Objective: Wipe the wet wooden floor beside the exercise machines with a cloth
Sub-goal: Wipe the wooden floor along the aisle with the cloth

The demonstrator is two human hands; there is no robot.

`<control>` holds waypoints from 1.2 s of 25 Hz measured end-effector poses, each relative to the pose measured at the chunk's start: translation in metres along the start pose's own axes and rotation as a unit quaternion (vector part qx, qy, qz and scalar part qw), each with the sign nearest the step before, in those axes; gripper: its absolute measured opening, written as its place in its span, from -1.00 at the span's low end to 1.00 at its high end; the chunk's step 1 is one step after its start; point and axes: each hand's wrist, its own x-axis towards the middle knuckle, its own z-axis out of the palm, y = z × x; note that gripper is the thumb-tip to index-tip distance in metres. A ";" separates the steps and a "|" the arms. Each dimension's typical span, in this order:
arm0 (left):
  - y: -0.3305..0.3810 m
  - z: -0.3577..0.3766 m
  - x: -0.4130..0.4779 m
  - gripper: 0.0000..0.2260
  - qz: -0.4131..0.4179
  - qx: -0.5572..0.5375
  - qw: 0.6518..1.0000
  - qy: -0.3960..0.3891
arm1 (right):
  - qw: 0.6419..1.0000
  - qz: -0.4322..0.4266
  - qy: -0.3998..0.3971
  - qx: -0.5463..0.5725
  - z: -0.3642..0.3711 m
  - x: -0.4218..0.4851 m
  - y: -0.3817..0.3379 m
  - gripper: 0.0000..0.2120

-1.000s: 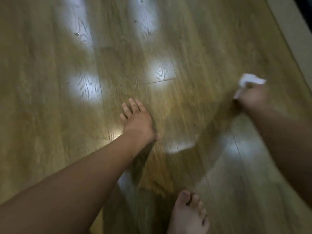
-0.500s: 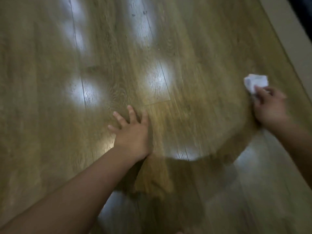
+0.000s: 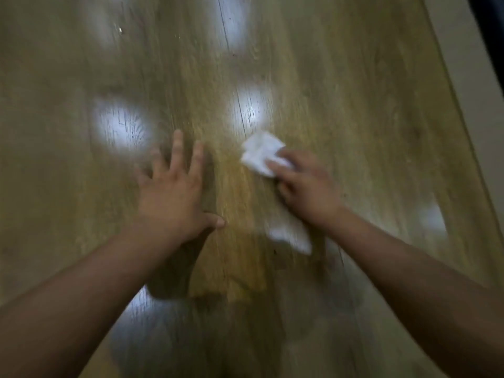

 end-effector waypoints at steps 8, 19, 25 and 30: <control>0.004 0.000 0.028 0.24 0.016 0.006 0.997 -0.072 | 0.849 0.526 0.005 -0.051 -0.103 -0.034 0.200 -0.54; -0.007 -0.002 0.018 0.13 0.035 0.024 0.995 -0.090 | 0.976 0.204 0.040 -0.061 -0.036 -0.005 0.091 -0.49; -0.001 0.001 0.024 0.15 0.025 0.001 0.996 -0.084 | 0.883 0.459 -0.042 -0.089 -0.115 -0.010 0.236 -0.79; 0.001 0.005 0.022 0.16 0.020 -0.025 0.996 -0.078 | 0.945 0.320 0.051 -0.041 -0.013 0.045 0.022 -0.51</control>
